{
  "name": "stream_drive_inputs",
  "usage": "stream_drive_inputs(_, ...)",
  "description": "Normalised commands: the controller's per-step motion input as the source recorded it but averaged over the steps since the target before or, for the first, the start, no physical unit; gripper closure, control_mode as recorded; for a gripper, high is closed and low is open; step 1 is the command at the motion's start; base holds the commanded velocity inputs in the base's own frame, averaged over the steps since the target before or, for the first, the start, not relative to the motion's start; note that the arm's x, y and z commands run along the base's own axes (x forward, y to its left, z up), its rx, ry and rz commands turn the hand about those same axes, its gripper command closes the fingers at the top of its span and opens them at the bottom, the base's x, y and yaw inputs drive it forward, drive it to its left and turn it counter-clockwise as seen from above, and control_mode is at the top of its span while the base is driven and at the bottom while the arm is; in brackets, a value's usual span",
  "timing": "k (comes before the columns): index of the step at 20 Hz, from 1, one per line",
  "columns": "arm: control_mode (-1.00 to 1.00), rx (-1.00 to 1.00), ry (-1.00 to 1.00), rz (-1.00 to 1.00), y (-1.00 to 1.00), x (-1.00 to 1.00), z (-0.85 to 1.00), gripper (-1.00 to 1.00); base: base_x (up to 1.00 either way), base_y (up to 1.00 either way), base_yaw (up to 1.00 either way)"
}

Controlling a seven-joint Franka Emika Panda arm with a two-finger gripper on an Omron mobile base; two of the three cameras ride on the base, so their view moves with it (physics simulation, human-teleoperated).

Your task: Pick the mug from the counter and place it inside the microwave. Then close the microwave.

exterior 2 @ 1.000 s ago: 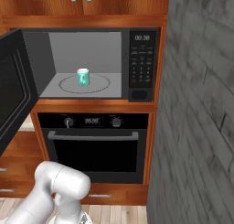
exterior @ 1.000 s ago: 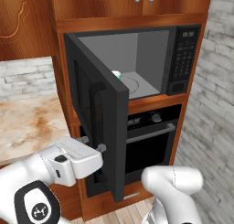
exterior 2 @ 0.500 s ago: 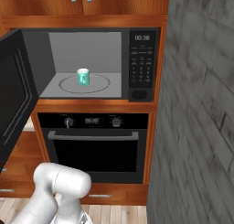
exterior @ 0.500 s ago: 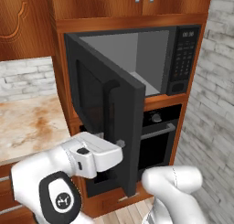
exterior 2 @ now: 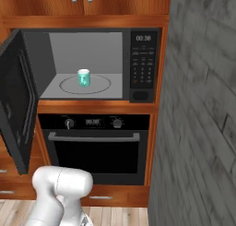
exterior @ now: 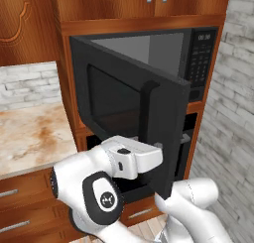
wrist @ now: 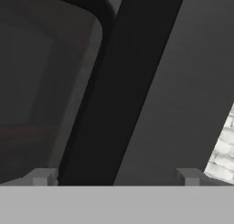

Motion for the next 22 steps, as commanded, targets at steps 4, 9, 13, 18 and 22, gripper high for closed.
stream_drive_inputs(4,-1.0,0.0,0.01,0.0,-0.69,0.19,0.0,-1.0,0.0,0.0,0.0)
stream_drive_inputs(9,-1.0,0.0,0.0,0.0,-0.64,0.21,0.0,-1.0,0.0,0.0,0.0)
stream_drive_inputs(13,-1.0,0.0,0.0,0.02,-0.61,0.19,0.0,-1.0,0.0,0.0,0.0)
stream_drive_inputs(18,-1.0,0.0,0.0,0.03,-0.58,0.23,0.0,-1.0,0.0,0.0,0.0)
stream_drive_inputs(22,-1.0,0.0,0.0,0.06,-0.63,0.32,0.0,-1.0,0.0,0.0,0.0)
